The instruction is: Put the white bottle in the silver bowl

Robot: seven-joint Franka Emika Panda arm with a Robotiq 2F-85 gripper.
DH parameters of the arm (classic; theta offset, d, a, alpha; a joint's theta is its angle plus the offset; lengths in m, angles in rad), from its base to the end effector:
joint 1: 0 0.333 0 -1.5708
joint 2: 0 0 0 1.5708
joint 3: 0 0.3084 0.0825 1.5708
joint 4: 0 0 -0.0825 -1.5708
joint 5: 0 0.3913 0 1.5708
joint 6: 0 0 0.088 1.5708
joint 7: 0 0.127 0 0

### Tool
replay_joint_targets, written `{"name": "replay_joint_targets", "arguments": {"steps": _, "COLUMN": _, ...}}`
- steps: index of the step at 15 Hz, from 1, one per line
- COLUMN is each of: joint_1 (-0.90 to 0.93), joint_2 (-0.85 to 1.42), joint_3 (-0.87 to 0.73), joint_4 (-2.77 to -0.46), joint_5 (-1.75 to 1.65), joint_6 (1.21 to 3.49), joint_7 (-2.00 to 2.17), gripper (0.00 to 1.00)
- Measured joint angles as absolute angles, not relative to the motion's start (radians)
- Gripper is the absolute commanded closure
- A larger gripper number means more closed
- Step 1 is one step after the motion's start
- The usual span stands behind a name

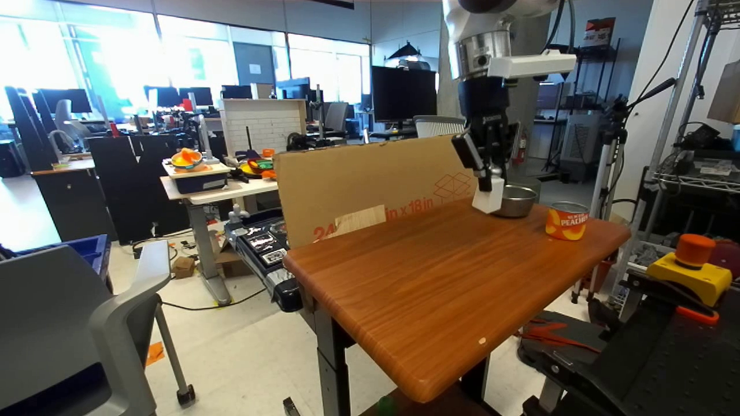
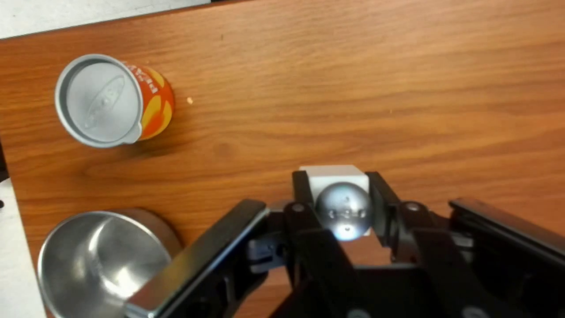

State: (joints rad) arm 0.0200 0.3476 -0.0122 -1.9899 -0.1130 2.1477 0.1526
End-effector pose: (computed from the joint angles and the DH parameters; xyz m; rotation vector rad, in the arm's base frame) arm 0.5844 -0.0020 0.2418 3.0195 -0.1114 -0.2754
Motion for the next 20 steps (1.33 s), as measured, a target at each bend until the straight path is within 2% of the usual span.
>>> {"name": "replay_joint_targets", "arguments": {"steps": 10, "joint_1": -0.130, "joint_2": 0.390, "joint_3": -0.080, "joint_4": -1.804, "joint_5": 0.006, "joint_6": 2.049, "joint_7": 0.083, "gripper": 0.90}}
{"name": "replay_joint_targets", "arguments": {"steps": 20, "joint_1": -0.171, "joint_2": 0.635, "joint_3": -0.122, "joint_4": -1.537, "joint_5": 0.008, "joint_6": 1.915, "joint_7": 0.130, "gripper": 0.90}}
